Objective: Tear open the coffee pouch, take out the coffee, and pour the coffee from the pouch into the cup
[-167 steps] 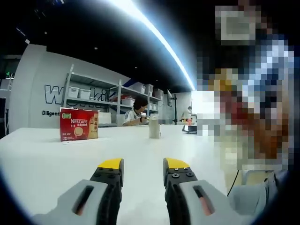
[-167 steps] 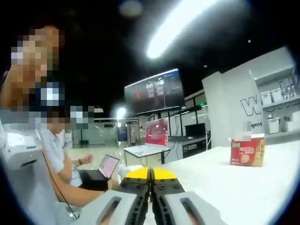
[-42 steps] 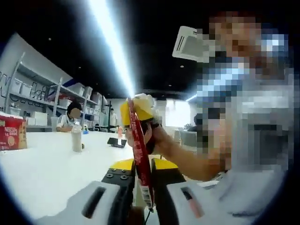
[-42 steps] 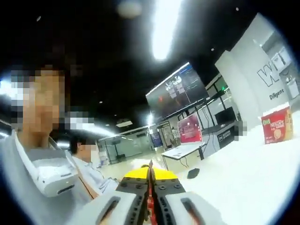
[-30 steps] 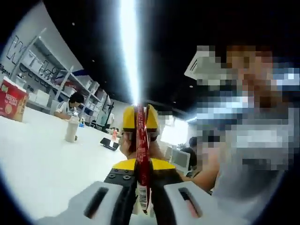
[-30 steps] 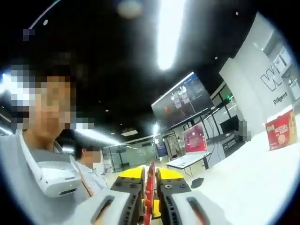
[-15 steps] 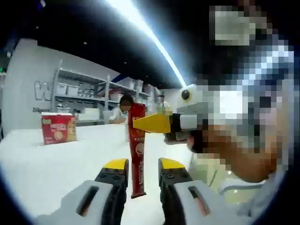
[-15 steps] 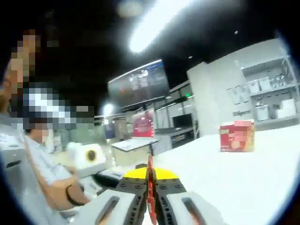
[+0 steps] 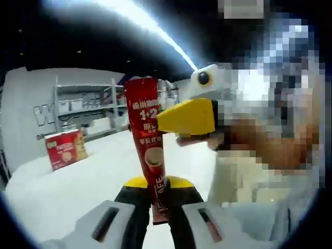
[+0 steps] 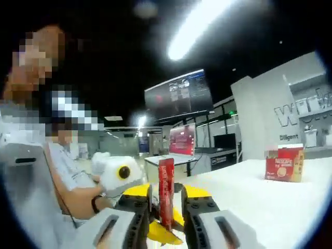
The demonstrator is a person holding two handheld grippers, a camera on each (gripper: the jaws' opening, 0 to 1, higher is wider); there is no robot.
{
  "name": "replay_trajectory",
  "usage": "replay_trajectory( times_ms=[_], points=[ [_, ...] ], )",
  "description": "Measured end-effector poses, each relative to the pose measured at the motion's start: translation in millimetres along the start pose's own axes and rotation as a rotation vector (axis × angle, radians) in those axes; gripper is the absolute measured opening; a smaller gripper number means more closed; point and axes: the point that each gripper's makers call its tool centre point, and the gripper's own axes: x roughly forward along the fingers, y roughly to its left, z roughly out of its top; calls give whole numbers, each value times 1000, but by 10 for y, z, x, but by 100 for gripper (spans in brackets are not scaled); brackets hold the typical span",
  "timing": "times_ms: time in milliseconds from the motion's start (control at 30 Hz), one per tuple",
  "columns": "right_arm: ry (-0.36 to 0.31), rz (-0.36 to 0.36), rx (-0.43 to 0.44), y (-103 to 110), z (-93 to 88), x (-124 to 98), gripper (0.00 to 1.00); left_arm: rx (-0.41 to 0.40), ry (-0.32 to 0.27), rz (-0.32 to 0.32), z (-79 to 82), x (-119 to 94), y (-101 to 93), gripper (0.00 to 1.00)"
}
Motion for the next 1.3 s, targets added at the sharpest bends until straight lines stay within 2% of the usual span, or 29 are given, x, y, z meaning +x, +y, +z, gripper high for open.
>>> replay_trajectory(
  times_ms=[33,67,100,200,267,333,400,500,533,567,600,667,733,767,833,867,933,1000,1033,1067,1100,1133,1167,1200,1233,1267,1300],
  points=[
    [-10,39,-4,44,20,-1,25,-30,-10,-20,20,-15,15,13],
    [-25,136,10,161,46,-9,25,-62,-9,-94,29,-38,-43,13],
    [-31,185,17,218,60,-10,24,-45,-9,-201,29,-71,-163,13],
    [-10,232,-10,271,24,19,23,-61,16,-319,-5,-128,-224,13],
    [-2,233,-15,278,17,38,20,-57,22,-334,-6,-140,-207,13],
    [13,230,-24,271,-9,47,18,-52,40,-374,-26,-159,-267,13],
    [10,227,-32,269,-39,65,21,-41,45,-379,-37,-163,-284,13],
    [27,224,-26,287,-103,91,16,-27,48,-365,-72,-156,-272,13],
    [29,203,-25,255,-108,96,14,-10,41,-336,-78,-139,-223,13],
    [31,178,-22,215,-111,100,13,17,25,-276,-74,-110,-129,14],
    [26,124,-23,124,-99,106,11,32,3,-212,-61,-91,-32,15],
    [21,7,-14,-58,-87,106,10,-5,-12,-86,-75,-75,135,19],
    [-6,-125,5,-238,-63,105,10,-30,-29,70,-105,-48,310,24],
    [-22,-198,-3,-310,-60,114,10,-22,-32,174,-137,-36,393,24],
    [4,-311,-11,-395,-139,131,10,24,-26,345,-154,-53,514,23],
    [6,-341,-42,-396,-148,154,10,44,-34,381,-128,-47,511,23],
    [-12,-367,-37,-373,-144,187,10,59,-13,483,-116,-83,575,18],
    [-26,-371,-41,-353,-116,190,10,82,-12,494,-78,-78,556,15],
    [-30,-367,-43,-346,-100,188,10,81,-8,488,-66,-81,549,14],
    [-37,-338,-55,-312,-70,184,11,89,-13,452,-48,-64,551,13],
    [-53,-259,-25,-228,-34,180,14,54,-21,364,-25,-64,458,13],
    [-60,-201,27,-181,-16,152,18,27,-26,308,-16,-59,402,12],
    [-67,-166,55,-165,11,113,20,2,-35,216,3,-61,307,12],
    [-71,-125,74,-138,42,73,22,-26,-74,111,66,-94,202,12],
    [-67,-69,103,-71,69,46,23,-94,-88,52,83,-125,167,12],
    [-76,-16,123,-4,123,17,23,-128,-94,-45,100,-151,70,12],
    [-91,35,133,69,191,-6,23,-145,-105,-98,120,-182,39,12]
  ],
)
